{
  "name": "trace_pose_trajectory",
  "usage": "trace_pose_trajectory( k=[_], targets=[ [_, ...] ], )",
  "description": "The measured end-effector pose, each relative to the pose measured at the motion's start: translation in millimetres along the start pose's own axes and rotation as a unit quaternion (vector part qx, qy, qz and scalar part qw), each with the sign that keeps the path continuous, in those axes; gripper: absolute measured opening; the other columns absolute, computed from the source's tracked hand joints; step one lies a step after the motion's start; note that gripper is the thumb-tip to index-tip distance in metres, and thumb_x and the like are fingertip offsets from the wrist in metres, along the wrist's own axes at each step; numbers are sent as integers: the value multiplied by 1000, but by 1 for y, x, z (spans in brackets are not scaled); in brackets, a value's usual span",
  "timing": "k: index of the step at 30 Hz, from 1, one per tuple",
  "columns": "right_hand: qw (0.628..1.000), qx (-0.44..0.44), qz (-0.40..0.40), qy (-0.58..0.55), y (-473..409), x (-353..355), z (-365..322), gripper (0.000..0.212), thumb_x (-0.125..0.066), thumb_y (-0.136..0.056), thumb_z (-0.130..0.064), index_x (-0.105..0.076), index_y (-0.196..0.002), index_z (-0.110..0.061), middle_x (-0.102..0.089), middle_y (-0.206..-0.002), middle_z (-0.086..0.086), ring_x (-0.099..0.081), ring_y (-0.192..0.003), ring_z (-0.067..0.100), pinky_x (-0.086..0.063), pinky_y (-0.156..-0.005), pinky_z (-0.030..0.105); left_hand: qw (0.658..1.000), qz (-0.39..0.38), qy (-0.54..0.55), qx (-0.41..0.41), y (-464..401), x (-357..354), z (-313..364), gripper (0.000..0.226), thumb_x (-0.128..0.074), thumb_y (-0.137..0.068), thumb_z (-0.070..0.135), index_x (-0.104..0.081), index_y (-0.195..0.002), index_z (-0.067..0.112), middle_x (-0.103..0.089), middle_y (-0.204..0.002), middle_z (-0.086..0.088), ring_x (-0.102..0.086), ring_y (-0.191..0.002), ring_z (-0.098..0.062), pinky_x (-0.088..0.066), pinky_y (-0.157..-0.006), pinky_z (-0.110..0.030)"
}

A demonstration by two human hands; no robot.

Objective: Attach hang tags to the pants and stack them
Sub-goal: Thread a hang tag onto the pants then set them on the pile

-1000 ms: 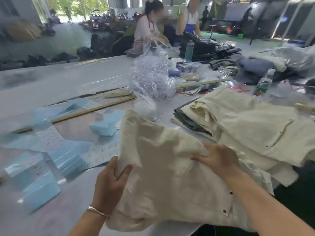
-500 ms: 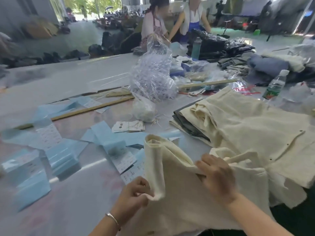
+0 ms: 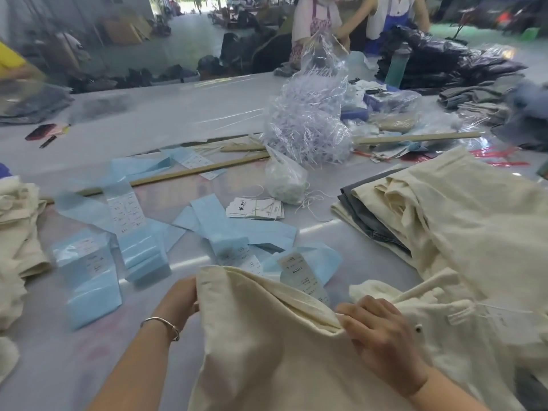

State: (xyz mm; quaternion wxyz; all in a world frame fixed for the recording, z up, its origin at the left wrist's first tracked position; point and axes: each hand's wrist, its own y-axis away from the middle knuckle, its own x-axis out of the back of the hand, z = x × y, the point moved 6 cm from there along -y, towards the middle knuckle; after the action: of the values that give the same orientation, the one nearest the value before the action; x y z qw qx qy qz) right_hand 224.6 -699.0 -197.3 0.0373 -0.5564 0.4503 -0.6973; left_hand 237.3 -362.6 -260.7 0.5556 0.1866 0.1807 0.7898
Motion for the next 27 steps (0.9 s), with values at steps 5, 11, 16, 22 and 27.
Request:
trace_pose_trajectory(
  k=[5, 11, 16, 22, 27],
  targets=[
    [1000, 8, 4, 3, -3, 8, -8, 28, -49, -86, -3, -74, -78, -12, -71, -91, -5, -59, -62, 24, -45, -55, 30, 975, -212, 24, 61, -5, -33, 34, 38, -65, -87, 43, -76, -86, 6, -71, -88, -12, -70, -76, -21, -56, -68, -30],
    [1000, -1, -12, -17, -6, 7, -8, 29, -46, -83, -3, -70, -72, -13, -70, -89, -4, -60, -67, 24, -46, -59, 32, 920, -224, -319, 29, 0, -53, 65, 54, -60, -82, 64, -72, -59, 17, -62, -59, 4, -55, -53, -9, -42, -57, -20],
    [999, -18, -29, -27, -11, 4, -3, 22, -49, -78, -1, -65, -68, -14, -67, -85, -5, -59, -68, 24, -46, -60, 33, 930, -207, -302, -12, -6, -74, 65, 26, -63, -90, 13, -67, -64, 15, -61, -63, -1, -54, -47, -7, -43, -49, -17],
    [999, -16, -30, -41, -10, 7, -3, 22, -49, -78, -3, -66, -69, -14, -66, -83, -4, -59, -68, 25, -48, -61, 34, 856, -344, -387, 3, 12, -76, 49, 28, -54, -68, -1, -59, -95, 5, -50, -82, -8, -41, -80, -22, -33, -58, -27],
    [998, -38, -45, -37, -12, 5, 0, 13, -59, -69, -1, -62, -67, -14, -65, -81, -4, -58, -69, 26, -46, -62, 34, 870, -416, -262, 30, 15, -72, 37, 38, -52, -73, -13, -68, -105, -2, -69, -95, -10, -66, -81, -18, -53, -70, -26]
  ],
)
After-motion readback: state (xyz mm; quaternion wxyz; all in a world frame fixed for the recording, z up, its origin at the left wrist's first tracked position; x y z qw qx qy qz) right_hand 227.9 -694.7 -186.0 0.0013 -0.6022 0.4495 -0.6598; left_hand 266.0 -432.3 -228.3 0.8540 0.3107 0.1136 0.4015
